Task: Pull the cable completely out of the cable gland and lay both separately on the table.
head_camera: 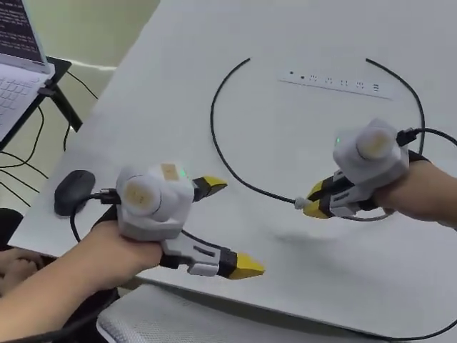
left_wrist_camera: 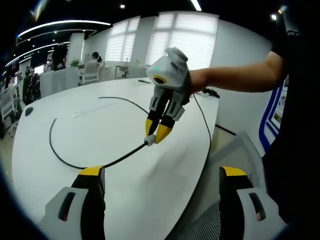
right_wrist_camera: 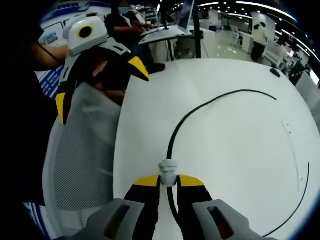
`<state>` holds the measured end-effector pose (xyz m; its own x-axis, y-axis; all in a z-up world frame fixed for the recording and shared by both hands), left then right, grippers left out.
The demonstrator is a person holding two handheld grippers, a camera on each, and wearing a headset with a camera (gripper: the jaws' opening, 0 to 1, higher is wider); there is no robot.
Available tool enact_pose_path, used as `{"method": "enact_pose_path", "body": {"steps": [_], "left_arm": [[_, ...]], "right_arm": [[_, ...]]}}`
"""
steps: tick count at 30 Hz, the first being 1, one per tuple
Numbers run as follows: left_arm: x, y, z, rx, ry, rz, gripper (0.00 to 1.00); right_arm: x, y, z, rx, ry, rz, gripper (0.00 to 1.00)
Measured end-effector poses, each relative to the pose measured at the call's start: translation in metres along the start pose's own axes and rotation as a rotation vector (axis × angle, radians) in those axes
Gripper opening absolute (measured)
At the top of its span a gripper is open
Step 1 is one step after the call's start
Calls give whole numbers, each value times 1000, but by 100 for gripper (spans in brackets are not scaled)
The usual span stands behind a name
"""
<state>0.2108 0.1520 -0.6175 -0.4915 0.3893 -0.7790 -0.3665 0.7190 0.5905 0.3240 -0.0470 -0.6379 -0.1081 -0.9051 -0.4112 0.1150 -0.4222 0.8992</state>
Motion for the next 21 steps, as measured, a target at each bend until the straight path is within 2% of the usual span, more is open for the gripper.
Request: {"method": "enact_pose_path", "body": {"steps": [6,10,13,17,21], "left_arm": [[-19,-5,-2,-4,-24,-34,94],[-27,-10,-3,-2,-32,-49,92],[-33,-12,-4,6,-46,-68,87],[-44,-14,-2,15,-28,-106,86],[-50,-19,-3,27,-35,-106,83]], "right_arm": [[-6,19,13,-21,38,24,7],[-10,29,17,-39,55,22,7],[-14,40,22,-17,85,15,7],[-17,51,29,-10,116,20,7],[-18,58,34,-13,135,16,7]]}}
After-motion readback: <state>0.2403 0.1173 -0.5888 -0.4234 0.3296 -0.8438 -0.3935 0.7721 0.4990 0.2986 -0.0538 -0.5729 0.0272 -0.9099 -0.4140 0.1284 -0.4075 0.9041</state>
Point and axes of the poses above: the centre of the closed fingertips' face, and the gripper's own axes: y roughly backward along the fingers, z roughly to its left, x roughly out of its underside, the point moved 10 cm from there along y, roughly backward along the fingers, and after that the axes turned 8 degrees about z, right-handed, at the moved point
